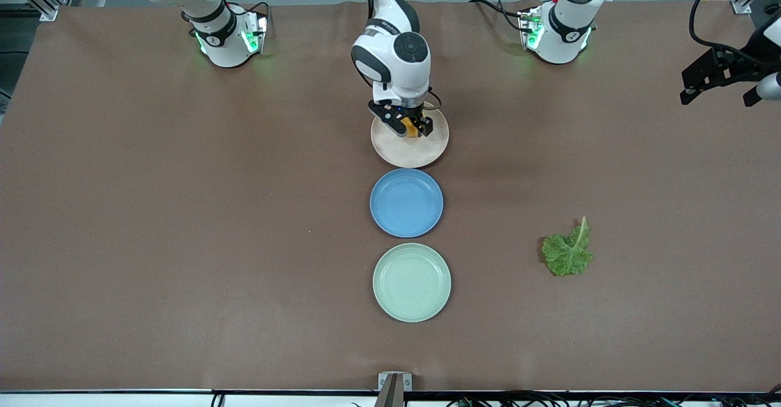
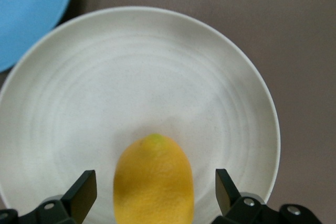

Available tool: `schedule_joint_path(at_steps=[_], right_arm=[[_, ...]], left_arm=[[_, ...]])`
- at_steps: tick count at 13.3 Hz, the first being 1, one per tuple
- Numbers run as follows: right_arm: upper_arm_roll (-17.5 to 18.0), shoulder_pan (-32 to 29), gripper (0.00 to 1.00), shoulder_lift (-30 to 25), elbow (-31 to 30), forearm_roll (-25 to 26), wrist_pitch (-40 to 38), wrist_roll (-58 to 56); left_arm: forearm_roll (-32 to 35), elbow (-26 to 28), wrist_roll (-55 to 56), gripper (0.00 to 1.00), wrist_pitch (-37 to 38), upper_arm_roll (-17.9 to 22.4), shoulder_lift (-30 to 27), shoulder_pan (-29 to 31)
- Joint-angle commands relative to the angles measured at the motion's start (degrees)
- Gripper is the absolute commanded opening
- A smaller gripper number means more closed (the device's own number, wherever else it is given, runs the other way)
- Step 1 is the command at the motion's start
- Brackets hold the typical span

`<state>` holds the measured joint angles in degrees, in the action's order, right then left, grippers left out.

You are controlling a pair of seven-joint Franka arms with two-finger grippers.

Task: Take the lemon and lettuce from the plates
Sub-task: 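Lower the right gripper onto the lemon and close it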

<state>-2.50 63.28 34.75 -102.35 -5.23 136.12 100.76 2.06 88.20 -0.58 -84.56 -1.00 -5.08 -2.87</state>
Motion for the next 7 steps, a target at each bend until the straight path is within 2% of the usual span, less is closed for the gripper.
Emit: schedule_joint_path(at_steps=[1,3,5,7], right_arm=[[-0.67,1.49,0.99,1.02,0.92,1.54,0.02,2.51],[-0.76,2.11,0.95,1.03,0.92,1.54,0.02,2.6],[-0.84,2.2,0.86,1.03,0.92,1.62,0.02,2.6],[-1.02,1.94,0.66,1.03,1.01,3.19,-0.06,2.6]], left_arm=[[-1.27,1.54,0.5,1.0,-0.61,-1.11,-0.81,1.2],[-1.18,1.36,0.5,1.0,-2.09,-1.11,0.41,1.28],[-0.83,1.45,0.41,1.0,-2.89,-1.11,0.6,1.2],[-1.09,1.36,0.41,1.0,-2.98,-1.2,1.21,0.85]])
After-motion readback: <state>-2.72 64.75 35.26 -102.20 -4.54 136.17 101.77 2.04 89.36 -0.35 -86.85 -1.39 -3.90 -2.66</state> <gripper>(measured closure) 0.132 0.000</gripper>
